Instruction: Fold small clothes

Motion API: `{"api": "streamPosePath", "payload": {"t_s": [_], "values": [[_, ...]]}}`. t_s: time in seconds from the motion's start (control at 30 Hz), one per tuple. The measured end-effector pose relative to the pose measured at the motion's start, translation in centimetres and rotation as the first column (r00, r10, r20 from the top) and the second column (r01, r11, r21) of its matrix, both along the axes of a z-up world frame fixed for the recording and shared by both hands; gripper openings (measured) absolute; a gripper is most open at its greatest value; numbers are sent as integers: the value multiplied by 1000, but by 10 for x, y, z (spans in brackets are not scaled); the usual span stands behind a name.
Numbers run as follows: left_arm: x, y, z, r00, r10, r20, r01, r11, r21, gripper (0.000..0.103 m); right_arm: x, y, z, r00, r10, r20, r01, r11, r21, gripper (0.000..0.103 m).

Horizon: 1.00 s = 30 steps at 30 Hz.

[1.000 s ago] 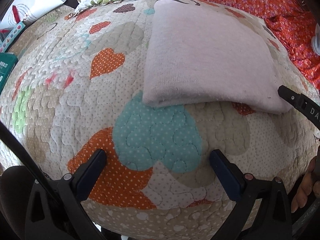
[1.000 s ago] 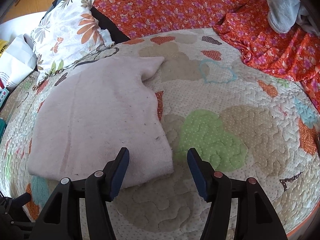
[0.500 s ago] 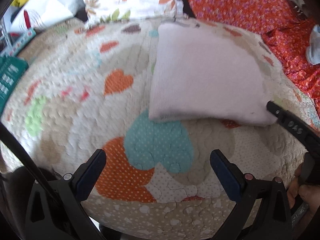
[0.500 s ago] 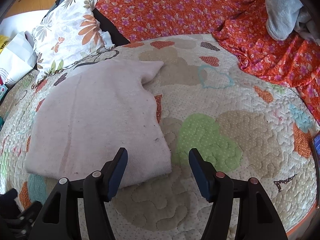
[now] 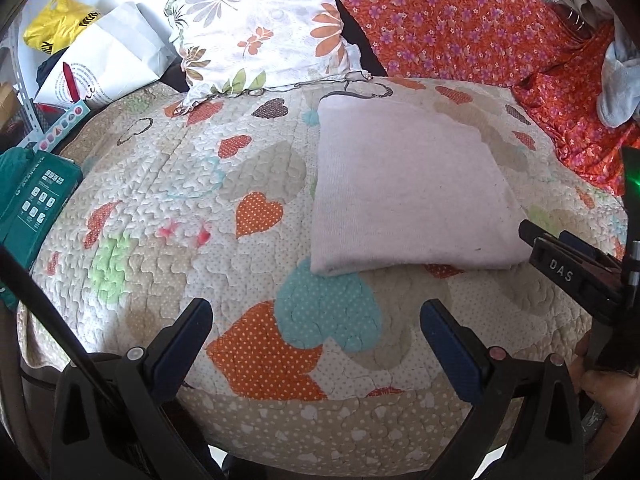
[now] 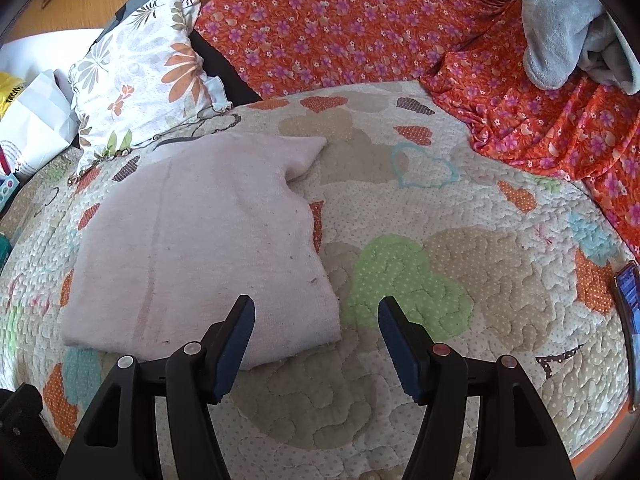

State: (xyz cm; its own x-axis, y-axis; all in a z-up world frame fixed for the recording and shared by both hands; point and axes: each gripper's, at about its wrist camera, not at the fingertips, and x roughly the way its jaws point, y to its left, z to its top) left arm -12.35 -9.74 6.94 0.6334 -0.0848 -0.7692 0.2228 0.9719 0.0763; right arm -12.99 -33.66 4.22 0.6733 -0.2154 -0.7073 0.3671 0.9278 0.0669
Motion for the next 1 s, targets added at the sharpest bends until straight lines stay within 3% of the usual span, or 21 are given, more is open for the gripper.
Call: {"api": "streamPosePath", "payload": {"t_s": [1.0], "values": [[6, -6, -21, 998, -6, -64, 8, 999, 38, 103, 0, 10, 1, 999, 32, 10, -33, 999, 5, 71]]}}
